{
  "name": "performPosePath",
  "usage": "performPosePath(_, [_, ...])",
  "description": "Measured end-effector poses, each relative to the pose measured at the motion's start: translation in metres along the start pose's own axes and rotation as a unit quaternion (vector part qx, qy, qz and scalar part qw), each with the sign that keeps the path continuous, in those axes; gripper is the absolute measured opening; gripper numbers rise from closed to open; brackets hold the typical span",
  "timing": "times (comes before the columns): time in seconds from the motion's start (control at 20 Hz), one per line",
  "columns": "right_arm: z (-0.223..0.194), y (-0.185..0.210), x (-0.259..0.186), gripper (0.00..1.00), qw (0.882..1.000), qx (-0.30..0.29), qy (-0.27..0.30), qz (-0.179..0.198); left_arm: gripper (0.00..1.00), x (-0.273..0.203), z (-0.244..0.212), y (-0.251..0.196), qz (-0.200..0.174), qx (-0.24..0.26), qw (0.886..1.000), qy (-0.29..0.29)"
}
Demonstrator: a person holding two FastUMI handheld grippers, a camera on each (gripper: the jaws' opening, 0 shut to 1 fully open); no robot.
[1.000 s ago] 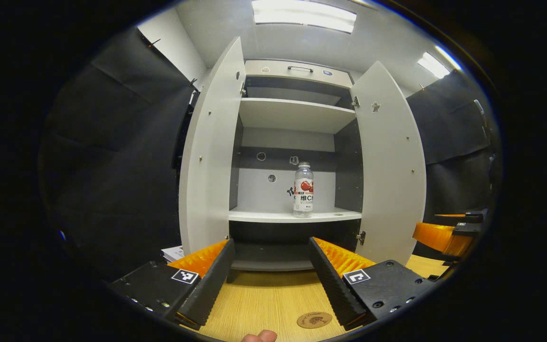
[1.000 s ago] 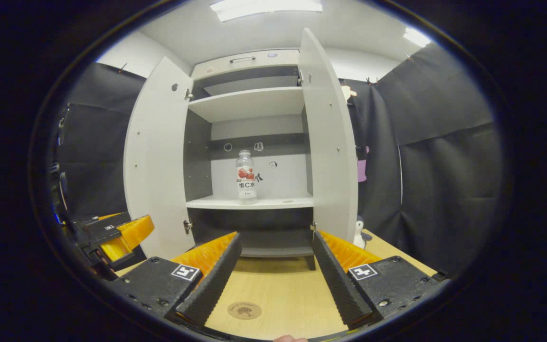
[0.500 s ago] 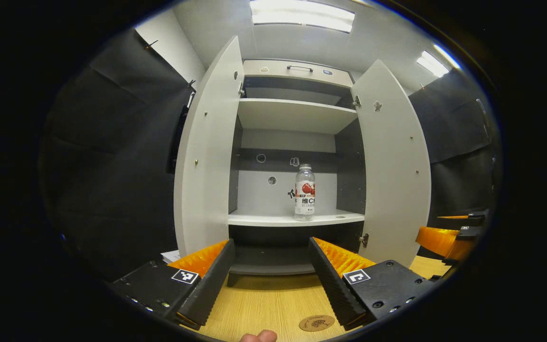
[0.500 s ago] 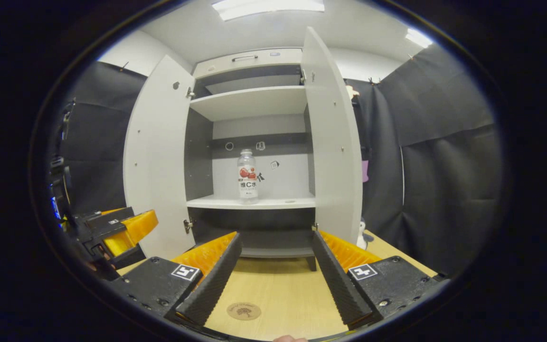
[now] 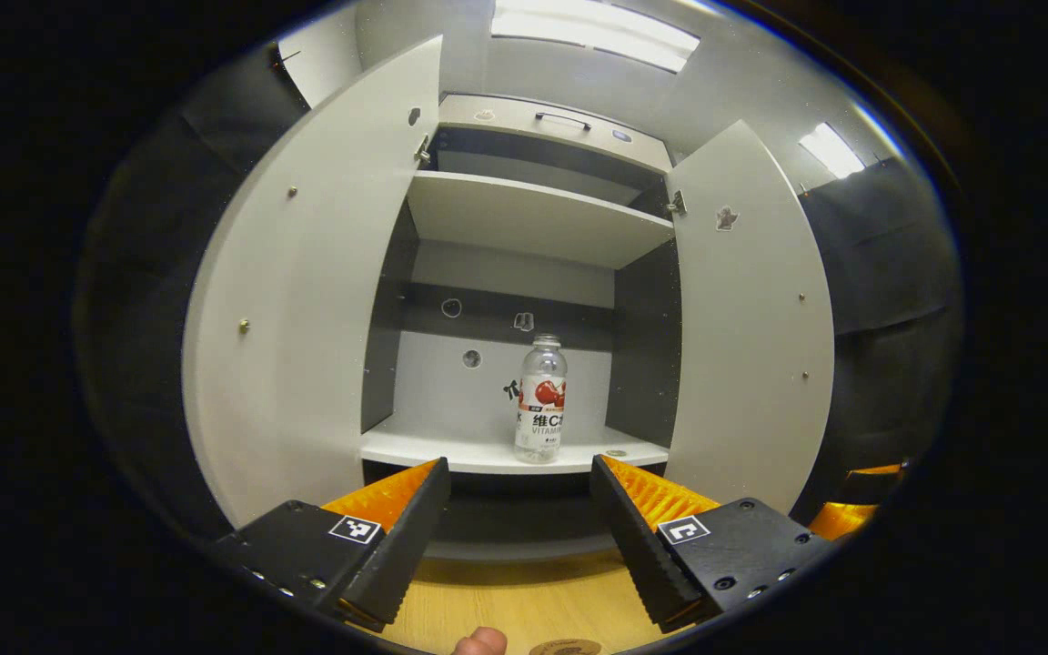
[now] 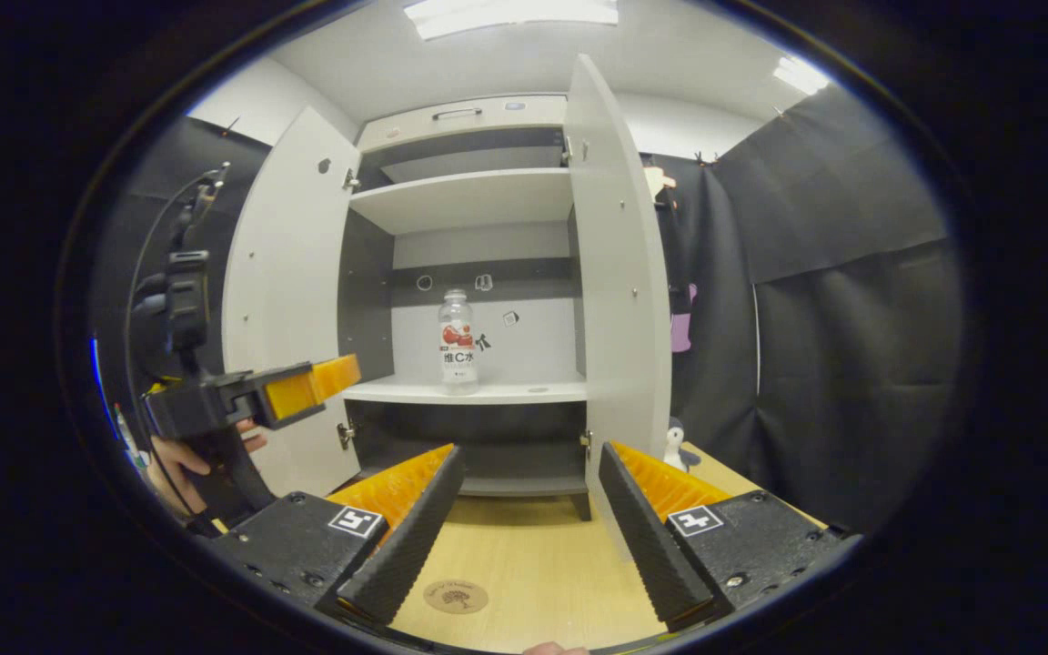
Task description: Grasp the bottle in the cabinet with the left hand and place it on the coaster, then close the right door with the right hand and the left door with the left hand.
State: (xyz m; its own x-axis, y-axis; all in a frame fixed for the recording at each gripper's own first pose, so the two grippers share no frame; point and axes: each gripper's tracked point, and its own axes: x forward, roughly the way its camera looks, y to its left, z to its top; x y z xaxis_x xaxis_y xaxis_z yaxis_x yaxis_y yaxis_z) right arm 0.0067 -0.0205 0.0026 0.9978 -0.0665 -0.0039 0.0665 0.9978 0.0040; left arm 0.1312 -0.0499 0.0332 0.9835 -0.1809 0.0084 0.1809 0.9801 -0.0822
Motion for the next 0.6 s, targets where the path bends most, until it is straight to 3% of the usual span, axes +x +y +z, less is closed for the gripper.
performPosePath(0.4, [-0.003, -0.021, -0.006, 0.99, 0.999, 0.004, 0.013, -0.033, 0.95, 0.122, 0.005, -0.020, -0.033, -0.002, 0.999, 0.017])
performPosePath(0.6, [-0.001, -0.029, -0.003, 0.99, 0.999, 0.007, 0.015, -0.046, 0.95, 0.171, -0.004, -0.014, -0.014, 0.024, 0.999, 0.023])
